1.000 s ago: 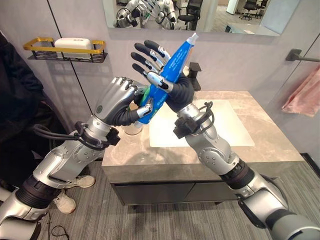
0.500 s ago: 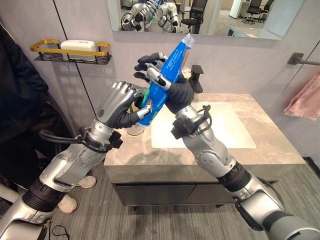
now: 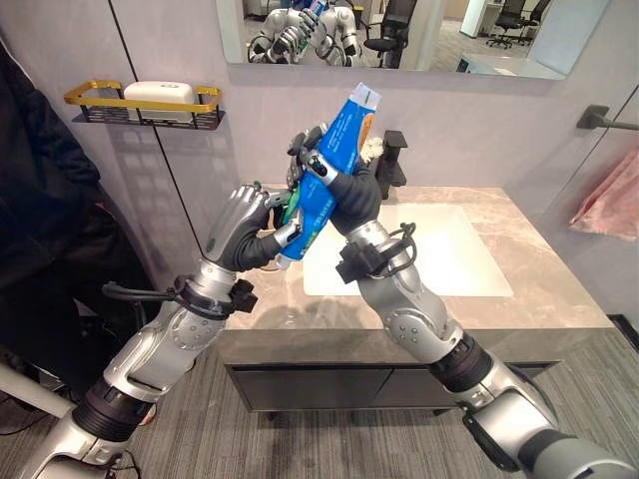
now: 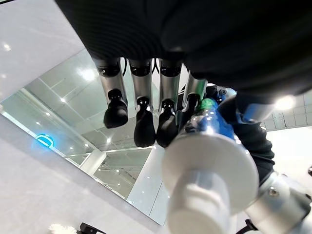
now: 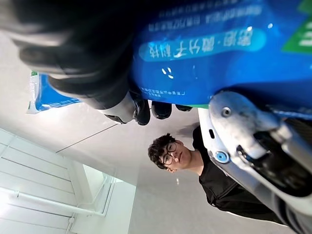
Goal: Put brush and paste in cup on sink, flatten towel.
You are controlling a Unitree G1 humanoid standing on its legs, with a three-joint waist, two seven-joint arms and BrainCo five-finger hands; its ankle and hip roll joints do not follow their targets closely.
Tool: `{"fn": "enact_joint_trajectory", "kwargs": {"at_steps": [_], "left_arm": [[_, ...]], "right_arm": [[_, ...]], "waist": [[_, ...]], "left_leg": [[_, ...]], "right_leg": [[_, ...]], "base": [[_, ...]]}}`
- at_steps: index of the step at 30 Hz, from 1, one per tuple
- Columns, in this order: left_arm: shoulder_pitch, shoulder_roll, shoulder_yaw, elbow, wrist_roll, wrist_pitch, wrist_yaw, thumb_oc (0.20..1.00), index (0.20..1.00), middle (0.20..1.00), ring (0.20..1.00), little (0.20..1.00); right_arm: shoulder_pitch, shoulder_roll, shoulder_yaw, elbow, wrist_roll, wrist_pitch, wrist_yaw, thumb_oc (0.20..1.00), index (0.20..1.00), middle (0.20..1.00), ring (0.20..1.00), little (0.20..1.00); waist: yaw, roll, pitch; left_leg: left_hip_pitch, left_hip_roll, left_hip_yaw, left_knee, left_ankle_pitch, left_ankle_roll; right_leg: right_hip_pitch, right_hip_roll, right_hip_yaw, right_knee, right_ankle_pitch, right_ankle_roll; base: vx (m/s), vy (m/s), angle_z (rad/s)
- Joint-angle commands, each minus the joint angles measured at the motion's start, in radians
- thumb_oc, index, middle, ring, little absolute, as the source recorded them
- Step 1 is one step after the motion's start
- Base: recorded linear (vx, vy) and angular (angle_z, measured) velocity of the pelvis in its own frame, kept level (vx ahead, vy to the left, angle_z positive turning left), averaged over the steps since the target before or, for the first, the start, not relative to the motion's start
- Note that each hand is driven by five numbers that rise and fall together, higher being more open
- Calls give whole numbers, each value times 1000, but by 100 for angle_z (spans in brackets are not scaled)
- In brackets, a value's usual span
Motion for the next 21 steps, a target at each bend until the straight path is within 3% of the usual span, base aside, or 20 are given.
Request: {"fn": "enact_joint_trajectory", "kwargs": {"at_steps": [1, 2, 3, 10, 21], "left_arm": [[-2, 34, -22, 41, -22, -14, 38, 200, 200, 200, 200, 200], [18, 25, -13, 42, -30, -11, 42, 790, 790, 790, 790, 790], [33, 16, -3, 43, -40, -9, 49, 1000, 1000, 1000, 1000, 1000], [179, -2, 58, 21, -115, -11, 37, 1000, 1000, 1000, 1000, 1000], [482, 81, 248, 101, -317, -23, -15, 1000, 1000, 1000, 1000, 1000]], "right_arm": [[-60, 28, -146, -17, -40, -134, -46, 200, 200, 200, 200, 200], [-53, 29, -153, -15, -58, -136, -62, 200, 200, 200, 200, 200], [-46, 27, -157, -14, -69, -134, -70, 200, 200, 200, 200, 200], [-39, -10, -182, -2, -125, -113, -105, 200, 200, 200, 200, 200], [-181, -195, -275, 132, -246, -92, -178, 200, 200, 200, 200, 200]], "waist": [[16, -39, -37], [19, -39, -35], [20, -40, -34], [43, -47, -19], [159, -74, 10]], "left_leg": [[-24, 50, -33, 5, -6, -36], [-25, 50, -33, 5, -5, -36], [-26, 50, -34, 5, -5, -36], [-36, 46, -48, 5, -1, -35], [-82, 19, -107, 5, 17, -26]], "right_leg": [[5, -67, -48, 35, -41, 56], [5, -66, -51, 35, -42, 56], [5, -67, -54, 35, -42, 57], [4, -70, -62, 32, -39, 57], [15, -80, -120, 8, -31, 62]], "base": [[0, 0, 5], [2, -2, 5], [4, -1, 4], [0, 0, 2], [10, 1, 19]]}}
